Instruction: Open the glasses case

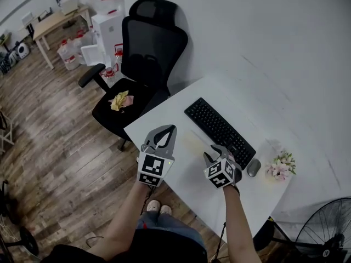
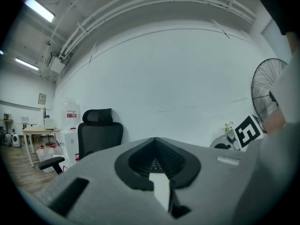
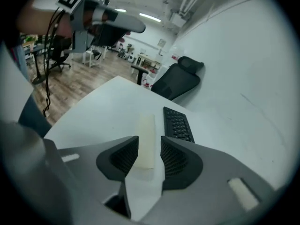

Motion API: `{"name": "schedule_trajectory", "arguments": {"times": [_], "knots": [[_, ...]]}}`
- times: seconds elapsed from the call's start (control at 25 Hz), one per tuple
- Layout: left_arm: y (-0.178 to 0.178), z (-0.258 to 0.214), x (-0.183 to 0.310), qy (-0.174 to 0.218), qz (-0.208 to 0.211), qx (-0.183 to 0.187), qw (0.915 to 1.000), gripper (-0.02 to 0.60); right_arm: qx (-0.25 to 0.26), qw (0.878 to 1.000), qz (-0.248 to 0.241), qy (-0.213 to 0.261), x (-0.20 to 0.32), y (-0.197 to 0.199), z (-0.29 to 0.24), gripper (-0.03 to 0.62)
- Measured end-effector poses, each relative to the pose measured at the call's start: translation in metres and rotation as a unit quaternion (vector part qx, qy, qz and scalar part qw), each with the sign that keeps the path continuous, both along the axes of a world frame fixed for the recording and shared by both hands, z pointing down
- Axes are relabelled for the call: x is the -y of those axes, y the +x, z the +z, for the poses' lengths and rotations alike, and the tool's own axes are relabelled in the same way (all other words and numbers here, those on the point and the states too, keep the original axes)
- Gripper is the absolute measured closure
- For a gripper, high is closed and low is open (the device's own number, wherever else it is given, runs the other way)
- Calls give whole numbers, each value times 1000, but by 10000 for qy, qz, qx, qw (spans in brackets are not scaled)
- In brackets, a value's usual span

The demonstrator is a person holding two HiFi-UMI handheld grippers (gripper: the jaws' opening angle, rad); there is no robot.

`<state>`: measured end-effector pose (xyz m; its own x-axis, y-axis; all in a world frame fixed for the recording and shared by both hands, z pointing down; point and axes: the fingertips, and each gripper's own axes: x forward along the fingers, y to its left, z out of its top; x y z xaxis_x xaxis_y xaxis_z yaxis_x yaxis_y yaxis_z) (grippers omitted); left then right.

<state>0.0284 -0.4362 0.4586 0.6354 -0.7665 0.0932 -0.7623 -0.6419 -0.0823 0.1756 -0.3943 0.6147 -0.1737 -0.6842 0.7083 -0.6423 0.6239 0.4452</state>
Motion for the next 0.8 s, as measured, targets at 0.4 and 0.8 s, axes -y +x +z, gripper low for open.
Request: {"name": "schedule_trajectory", "arguments": {"times": [0.4, 0.8], "knots": [[-10, 3, 4, -30, -128, 29, 9999, 574, -1073, 9901, -587, -682, -18, -5, 64, 436], [-11, 3, 2, -42, -144, 54, 9999, 574, -1374, 9866, -524, -708, -16, 2, 70, 455]]}}
